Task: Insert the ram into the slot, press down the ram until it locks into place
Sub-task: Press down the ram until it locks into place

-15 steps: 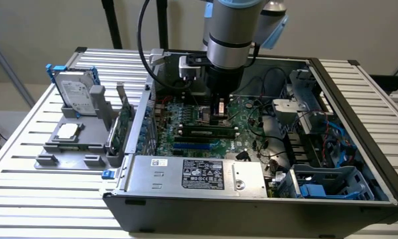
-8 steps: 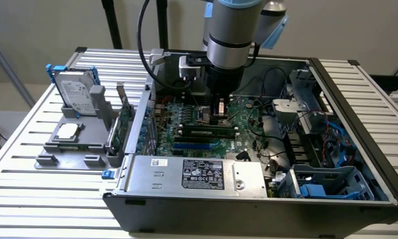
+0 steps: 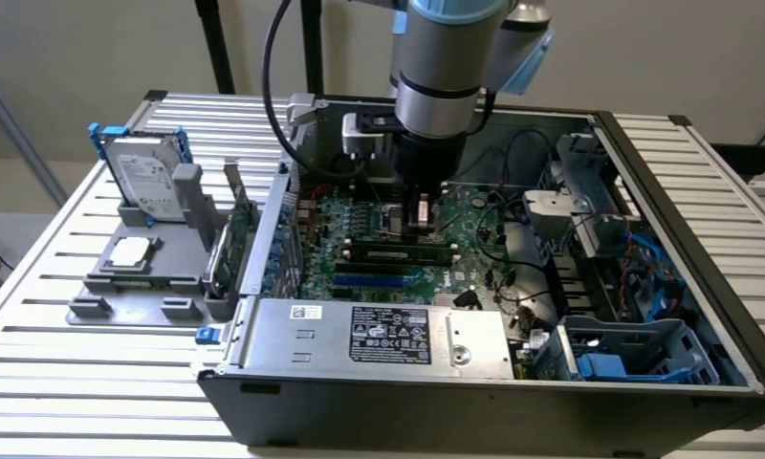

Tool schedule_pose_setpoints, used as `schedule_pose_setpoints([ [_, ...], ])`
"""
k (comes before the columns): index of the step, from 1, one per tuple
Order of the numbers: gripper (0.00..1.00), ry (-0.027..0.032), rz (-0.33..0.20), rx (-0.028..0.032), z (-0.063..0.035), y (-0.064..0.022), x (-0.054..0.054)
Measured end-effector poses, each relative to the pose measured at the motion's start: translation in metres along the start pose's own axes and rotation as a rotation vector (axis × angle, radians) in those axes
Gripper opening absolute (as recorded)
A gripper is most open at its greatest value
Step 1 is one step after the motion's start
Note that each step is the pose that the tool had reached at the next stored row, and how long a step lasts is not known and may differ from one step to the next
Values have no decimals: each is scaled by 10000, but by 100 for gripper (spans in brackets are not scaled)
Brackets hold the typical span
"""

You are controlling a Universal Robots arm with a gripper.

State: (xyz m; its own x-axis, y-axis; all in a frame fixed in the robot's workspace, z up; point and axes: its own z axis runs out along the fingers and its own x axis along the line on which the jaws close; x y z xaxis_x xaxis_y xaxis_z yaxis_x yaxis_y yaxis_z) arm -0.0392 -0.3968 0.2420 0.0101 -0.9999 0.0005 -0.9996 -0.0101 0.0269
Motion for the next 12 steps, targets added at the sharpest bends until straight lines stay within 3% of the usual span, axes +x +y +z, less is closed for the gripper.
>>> schedule_pose_setpoints([
  [12,11,58,2,-5,173,22,-14],
])
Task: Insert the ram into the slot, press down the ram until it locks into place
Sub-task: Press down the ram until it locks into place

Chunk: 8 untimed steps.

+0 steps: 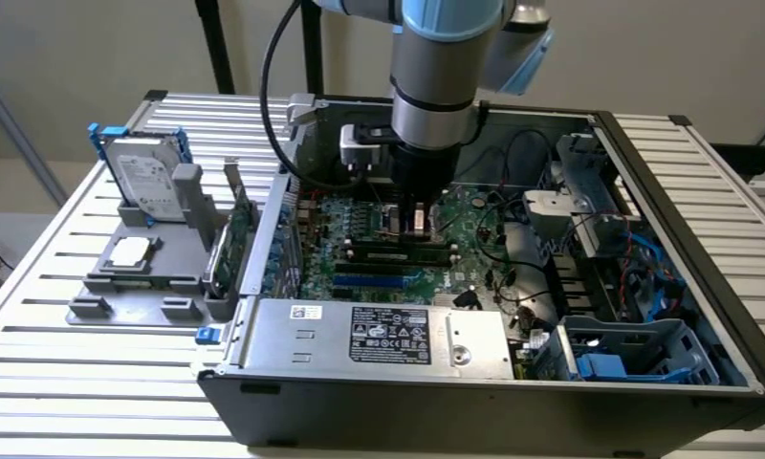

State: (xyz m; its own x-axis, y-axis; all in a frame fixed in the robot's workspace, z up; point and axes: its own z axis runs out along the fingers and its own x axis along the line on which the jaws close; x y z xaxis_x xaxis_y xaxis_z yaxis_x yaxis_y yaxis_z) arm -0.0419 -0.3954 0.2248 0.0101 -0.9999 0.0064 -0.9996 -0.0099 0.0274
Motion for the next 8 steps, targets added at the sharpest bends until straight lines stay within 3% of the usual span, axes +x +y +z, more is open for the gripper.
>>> schedule_pose_setpoints([
  [2,11,-24,2,5,-40,0,-3],
  [8,11,-11,36,-13,-317,-11,1],
])
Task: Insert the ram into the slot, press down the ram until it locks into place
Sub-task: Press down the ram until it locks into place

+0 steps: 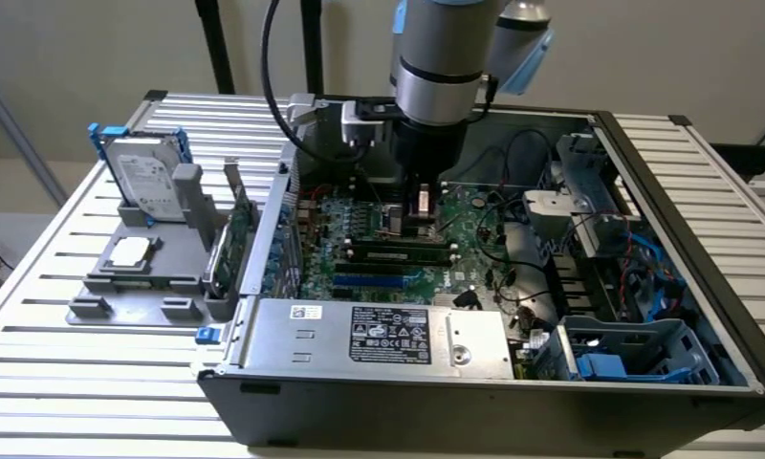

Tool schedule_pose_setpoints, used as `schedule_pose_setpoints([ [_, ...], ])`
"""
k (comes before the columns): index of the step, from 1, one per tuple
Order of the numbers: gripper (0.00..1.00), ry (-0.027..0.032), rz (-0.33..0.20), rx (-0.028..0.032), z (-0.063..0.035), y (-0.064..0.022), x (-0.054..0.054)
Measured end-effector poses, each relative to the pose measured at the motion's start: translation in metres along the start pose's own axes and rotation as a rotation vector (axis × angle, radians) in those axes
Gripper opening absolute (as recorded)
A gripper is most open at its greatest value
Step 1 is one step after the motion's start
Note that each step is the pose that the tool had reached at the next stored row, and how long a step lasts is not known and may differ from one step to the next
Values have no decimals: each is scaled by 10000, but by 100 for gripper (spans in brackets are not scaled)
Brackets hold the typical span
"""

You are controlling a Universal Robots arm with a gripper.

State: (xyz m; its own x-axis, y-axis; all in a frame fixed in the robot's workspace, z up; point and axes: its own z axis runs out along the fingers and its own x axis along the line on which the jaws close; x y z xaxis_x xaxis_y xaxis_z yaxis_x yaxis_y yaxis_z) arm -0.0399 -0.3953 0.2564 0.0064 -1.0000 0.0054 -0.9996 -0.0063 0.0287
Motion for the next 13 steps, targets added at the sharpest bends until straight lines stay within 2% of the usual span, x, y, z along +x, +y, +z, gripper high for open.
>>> schedule_pose_setpoints([
  [2,11,0,1,-2,-65,2,0],
  [13,11,-2,1,-8,-68,1,0],
])
